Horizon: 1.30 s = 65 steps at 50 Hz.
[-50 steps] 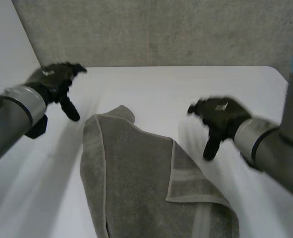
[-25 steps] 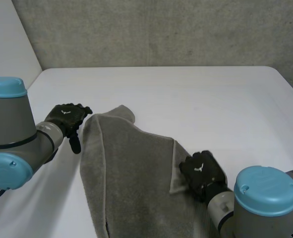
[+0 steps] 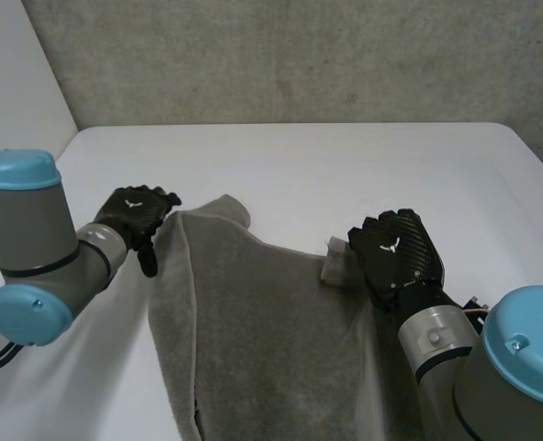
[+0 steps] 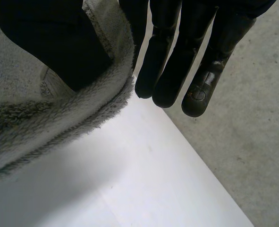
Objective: Fold the towel.
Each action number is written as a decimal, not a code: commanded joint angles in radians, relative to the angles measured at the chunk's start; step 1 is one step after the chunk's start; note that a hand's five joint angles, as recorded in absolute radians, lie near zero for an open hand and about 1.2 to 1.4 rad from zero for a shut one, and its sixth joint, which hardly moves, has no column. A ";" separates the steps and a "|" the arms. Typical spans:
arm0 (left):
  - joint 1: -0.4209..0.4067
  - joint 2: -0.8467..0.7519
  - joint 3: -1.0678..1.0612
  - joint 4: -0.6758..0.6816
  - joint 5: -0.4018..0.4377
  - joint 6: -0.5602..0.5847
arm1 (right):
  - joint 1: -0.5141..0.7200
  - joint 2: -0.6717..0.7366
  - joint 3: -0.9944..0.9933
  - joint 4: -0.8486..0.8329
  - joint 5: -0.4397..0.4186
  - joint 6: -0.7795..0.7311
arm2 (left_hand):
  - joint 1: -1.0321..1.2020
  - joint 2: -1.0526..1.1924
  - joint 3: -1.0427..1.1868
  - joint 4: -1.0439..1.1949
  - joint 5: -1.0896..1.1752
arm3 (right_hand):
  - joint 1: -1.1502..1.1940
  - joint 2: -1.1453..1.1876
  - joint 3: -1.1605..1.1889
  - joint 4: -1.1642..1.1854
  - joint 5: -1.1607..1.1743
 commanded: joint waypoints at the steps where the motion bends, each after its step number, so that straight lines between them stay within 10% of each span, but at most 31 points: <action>1: -0.004 -0.077 0.038 -0.002 0.050 0.152 | -0.012 0.010 -0.015 0.026 -0.003 -0.005 | 0.041 0.041 0.040 0.041 0.045 | 0.427 0.223 0.218 0.209 0.259; 10: -0.012 -0.102 0.083 0.041 0.051 0.213 | -0.053 0.077 -0.147 0.097 -0.005 -0.057 | 1.193 1.193 1.192 1.192 1.197 | 0.427 0.223 0.218 0.209 0.259; 29: -0.040 0.061 0.494 0.265 -0.076 0.144 | -0.116 0.191 -0.946 -0.070 0.023 0.044 | 1.194 1.194 1.194 1.194 1.199 | 0.427 0.223 0.218 0.209 0.259; 53: -0.015 0.208 -0.235 0.270 -0.007 0.097 | -0.113 0.360 -0.713 0.368 -0.035 0.078 | 1.194 1.194 1.194 1.194 1.199 | 0.427 0.223 0.218 0.209 0.259; 65: -0.055 0.314 -0.437 -0.060 -0.027 0.225 | -0.113 0.276 -0.658 0.548 -0.043 0.086 | 1.194 1.194 1.194 1.194 1.199 | 0.427 0.223 0.218 0.209 0.259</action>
